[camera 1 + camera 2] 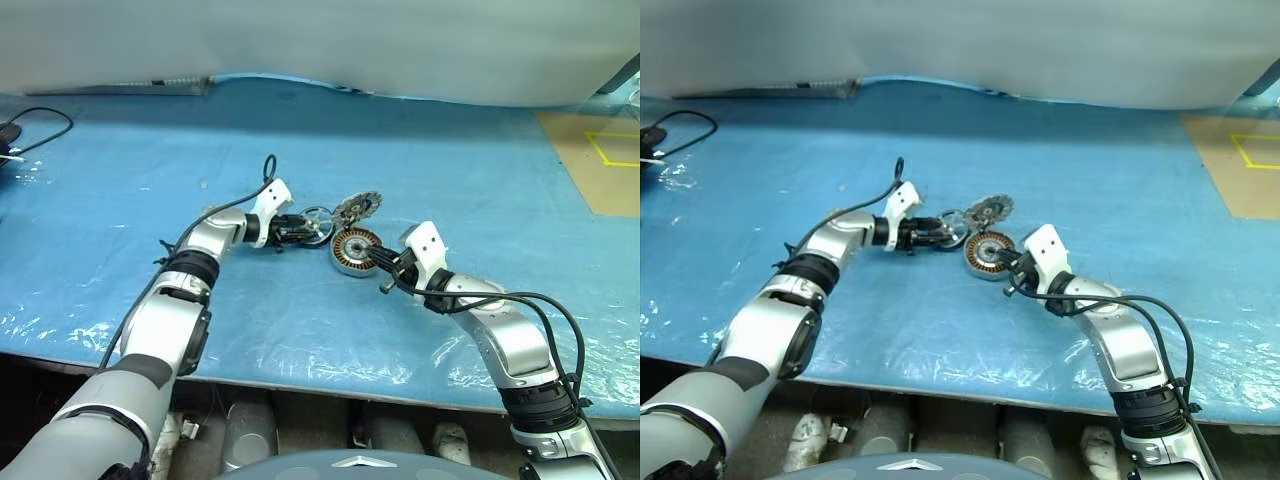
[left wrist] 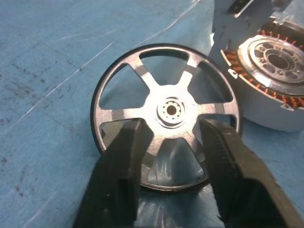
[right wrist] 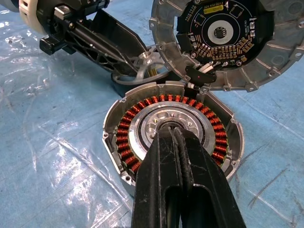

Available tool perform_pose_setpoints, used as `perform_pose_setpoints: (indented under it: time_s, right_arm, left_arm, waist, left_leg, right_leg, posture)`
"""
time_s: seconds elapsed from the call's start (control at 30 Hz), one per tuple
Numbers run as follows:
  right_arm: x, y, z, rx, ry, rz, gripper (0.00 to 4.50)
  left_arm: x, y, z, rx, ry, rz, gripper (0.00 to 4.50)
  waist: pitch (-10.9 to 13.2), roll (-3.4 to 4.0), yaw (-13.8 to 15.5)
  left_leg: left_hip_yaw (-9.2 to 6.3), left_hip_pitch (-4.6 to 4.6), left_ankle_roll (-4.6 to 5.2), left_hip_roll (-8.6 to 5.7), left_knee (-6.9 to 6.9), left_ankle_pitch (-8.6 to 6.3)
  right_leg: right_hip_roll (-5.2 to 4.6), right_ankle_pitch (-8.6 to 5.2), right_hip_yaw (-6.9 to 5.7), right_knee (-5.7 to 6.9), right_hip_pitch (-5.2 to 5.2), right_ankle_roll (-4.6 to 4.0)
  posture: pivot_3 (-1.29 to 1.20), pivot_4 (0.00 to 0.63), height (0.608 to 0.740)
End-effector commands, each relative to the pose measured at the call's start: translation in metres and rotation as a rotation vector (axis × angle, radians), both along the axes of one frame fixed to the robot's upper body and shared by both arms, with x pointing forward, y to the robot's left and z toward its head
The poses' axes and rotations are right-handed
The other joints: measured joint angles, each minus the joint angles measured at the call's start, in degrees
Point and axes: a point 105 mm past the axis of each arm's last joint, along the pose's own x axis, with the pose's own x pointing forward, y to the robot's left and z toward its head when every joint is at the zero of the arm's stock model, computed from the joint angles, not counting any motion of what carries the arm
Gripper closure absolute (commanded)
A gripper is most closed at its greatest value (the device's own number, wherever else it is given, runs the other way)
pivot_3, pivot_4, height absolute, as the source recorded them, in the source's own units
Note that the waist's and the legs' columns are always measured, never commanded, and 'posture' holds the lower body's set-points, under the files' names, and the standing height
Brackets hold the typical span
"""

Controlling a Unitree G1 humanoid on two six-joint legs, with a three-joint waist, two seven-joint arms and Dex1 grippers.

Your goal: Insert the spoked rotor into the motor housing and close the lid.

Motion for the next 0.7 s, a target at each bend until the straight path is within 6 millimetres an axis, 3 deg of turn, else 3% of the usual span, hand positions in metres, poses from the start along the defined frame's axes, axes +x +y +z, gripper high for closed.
perform_pose_setpoints:
  time_s: [0.03, 0.33, 0.53, 0.63, 0.7]
  right_arm:
    - [0.0, 0.004, 0.016, 0.011, -0.062, 0.014, 4.5]
    - [0.0, 0.003, 0.019, 0.018, -0.087, 0.009, 4.5]
    - [-0.003, 0.0, 0.023, 0.03, -0.11, 0.02, 4.5]
    - [-0.004, -0.001, 0.021, 0.028, -0.102, 0.021, 4.5]
    - [-0.005, -0.002, 0.02, 0.027, -0.098, 0.022, 4.5]
  left_arm:
    - [-0.008, 0.005, -0.024, 0.07, 0.074, -0.003, 3.44]
    - [-0.008, 0.013, -0.026, 0.123, 0.05, -0.003, 3.49]
    - [-0.013, 0.034, -0.017, 0.09, 0.055, -0.012, 3.52]
    - [-0.025, 0.053, -0.02, 0.103, 0.09, -0.035, 4.33]
    - [-0.036, 0.065, -0.024, 0.118, 0.12, -0.054, 4.33]
  waist:
    - [-0.01, 0.02, 0.04]
    - [-0.02, 0.02, 0.01]
    - [-0.01, 0.03, -0.51]
    - [-0.02, 0.03, -0.65]
    - [-0.02, 0.03, -0.67]
  left_leg:
    - [0.0, 0.02, 0.0, 0.0, -0.01, 0.0]
    - [0.0, 0.14, 0.0, -0.01, -0.05, 0.0]
    - [0.03, 0.1, 0.0, 0.02, -0.14, 0.0]
    - [0.06, 0.08, 0.0, 0.04, -0.37, 0.0]
    - [0.05, 0.12, -0.01, 0.04, -0.44, 0.0]
  right_leg:
    - [0.0, 0.0, 0.0, -0.02, 0.07, 0.0]
    - [-0.02, -0.01, -0.01, -0.08, 0.16, 0.0]
    - [0.0, -0.01, 0.01, -0.09, 0.15, 0.0]
    - [0.05, -0.02, 0.01, -0.12, 0.01, -0.01]
    - [0.05, -0.02, -0.02, -0.14, -0.08, -0.01]
  posture:
    - [0.0, 0.15, 0.74]
    - [0.0, 0.15, 0.74]
    - [0.0, 0.15, 0.74]
    - [0.0, 0.15, 0.74]
    - [0.0, 0.15, 0.74]
